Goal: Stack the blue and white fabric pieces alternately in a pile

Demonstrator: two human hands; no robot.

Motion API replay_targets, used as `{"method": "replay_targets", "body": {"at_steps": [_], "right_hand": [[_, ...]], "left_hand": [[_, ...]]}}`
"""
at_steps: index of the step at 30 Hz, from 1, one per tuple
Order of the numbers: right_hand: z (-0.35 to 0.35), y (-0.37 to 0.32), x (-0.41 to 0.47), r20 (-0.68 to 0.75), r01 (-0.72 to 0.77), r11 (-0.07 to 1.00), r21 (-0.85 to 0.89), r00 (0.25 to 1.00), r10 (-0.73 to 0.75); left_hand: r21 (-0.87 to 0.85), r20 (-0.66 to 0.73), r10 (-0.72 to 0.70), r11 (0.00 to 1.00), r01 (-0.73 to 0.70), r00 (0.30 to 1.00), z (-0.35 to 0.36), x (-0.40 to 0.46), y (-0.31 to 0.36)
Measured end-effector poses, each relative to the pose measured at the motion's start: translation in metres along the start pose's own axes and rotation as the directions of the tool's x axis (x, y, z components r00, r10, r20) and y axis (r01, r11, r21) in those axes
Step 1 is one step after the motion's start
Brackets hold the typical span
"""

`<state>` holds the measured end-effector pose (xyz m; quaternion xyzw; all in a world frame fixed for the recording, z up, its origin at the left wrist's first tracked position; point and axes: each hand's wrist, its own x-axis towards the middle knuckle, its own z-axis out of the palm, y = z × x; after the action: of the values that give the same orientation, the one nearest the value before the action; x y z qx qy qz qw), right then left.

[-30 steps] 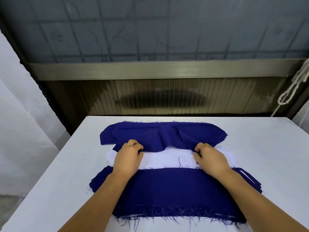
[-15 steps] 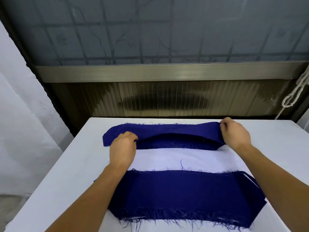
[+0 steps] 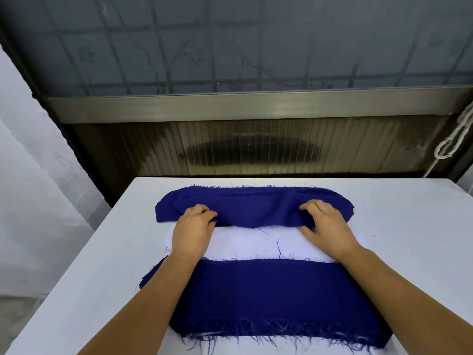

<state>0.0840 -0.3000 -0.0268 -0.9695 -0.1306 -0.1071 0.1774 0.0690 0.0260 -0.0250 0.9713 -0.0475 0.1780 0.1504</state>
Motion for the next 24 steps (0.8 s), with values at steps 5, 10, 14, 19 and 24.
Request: {"method": "replay_targets", "body": {"at_steps": [5,10,14,19,24], "right_hand": [[0.0,0.003,-0.001,-0.129,-0.02,0.998,0.054,0.991,0.026],[-0.008,0.007,-0.003,-0.203,-0.117,0.99,0.078,0.97,0.131],[-0.022,0.003,-0.016,-0.19,-0.078,0.992,0.098,0.977,0.096],[-0.056,-0.004,-0.054,-0.095,-0.06,0.987,0.148,0.993,0.075],[-0.108,-0.016,-0.085,0.113,-0.085,0.93,0.357,0.992,0.048]], "left_hand": [[-0.042,-0.072,-0.018,0.999,0.015,0.997,-0.001,-0.002,0.0],[-0.077,-0.126,-0.049,0.996,0.04,0.991,-0.01,-0.006,0.0],[-0.111,-0.144,-0.036,0.994,0.02,0.989,-0.027,-0.014,-0.004],[-0.132,-0.031,0.106,0.985,-0.109,0.994,-0.063,-0.03,-0.017],[-0.35,0.199,0.167,0.932,-0.089,0.966,-0.108,-0.047,-0.026]]}}
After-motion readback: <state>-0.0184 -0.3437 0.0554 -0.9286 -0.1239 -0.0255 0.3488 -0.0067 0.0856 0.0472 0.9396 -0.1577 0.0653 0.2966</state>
